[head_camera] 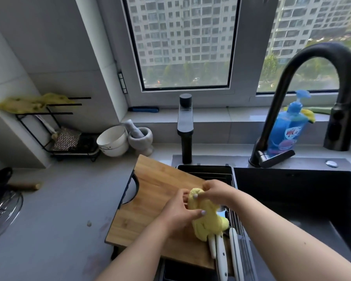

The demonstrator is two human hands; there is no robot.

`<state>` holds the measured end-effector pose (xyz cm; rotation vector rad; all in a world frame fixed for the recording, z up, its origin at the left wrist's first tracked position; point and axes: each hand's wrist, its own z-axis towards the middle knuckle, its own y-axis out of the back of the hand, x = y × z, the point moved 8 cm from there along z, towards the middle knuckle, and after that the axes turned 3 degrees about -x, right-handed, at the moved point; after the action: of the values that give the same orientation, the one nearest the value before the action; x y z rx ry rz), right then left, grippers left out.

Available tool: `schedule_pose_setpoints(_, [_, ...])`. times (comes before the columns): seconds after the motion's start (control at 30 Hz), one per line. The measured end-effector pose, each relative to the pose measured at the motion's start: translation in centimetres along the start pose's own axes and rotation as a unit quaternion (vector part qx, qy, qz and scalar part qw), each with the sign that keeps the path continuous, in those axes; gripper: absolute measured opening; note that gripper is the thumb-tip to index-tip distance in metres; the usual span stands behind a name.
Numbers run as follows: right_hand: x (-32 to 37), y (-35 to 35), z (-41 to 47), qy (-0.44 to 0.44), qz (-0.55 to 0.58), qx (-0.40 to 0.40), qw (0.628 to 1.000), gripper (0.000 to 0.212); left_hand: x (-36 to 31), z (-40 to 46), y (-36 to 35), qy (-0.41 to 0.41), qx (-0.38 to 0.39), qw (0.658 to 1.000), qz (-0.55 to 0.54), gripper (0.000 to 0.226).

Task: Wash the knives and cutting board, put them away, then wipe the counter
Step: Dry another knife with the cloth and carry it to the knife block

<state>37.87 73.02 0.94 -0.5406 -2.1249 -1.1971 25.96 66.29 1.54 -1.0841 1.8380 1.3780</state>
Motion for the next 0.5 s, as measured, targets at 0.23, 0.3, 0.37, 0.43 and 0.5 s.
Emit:
schedule_pose_setpoints(0.23, [2.5, 3.8, -3.2, 0.085, 0.277, 0.078, 0.954, 0.076, -6.4, -1.7, 2.7, -0.062, -0.099, 0.979, -0.165, 0.026])
schedule_pose_setpoints(0.3, [3.7, 5.0, -4.5, 0.124, 0.304, 0.135, 0.935, 0.088, -9.3, -2.6, 4.0, -0.093, -0.077, 0.966, -0.228, 0.021])
schedule_pose_setpoints(0.37, [6.1, 7.2, -5.8, 0.17, 0.349, 0.15, 0.909, 0.075, -12.4, -2.9, 6.2, -0.13, -0.085, 0.955, -0.251, 0.021])
schedule_pose_setpoints(0.43, [9.2, 10.3, -6.4, 0.213, 0.404, 0.117, 0.882, 0.066, -15.1, -2.7, 9.1, -0.157, -0.128, 0.94, -0.273, 0.02])
schedule_pose_setpoints(0.5, [12.1, 13.6, -6.0, 0.231, 0.441, 0.04, 0.866, 0.059, -17.4, -1.8, 12.3, -0.159, -0.184, 0.923, -0.299, 0.019])
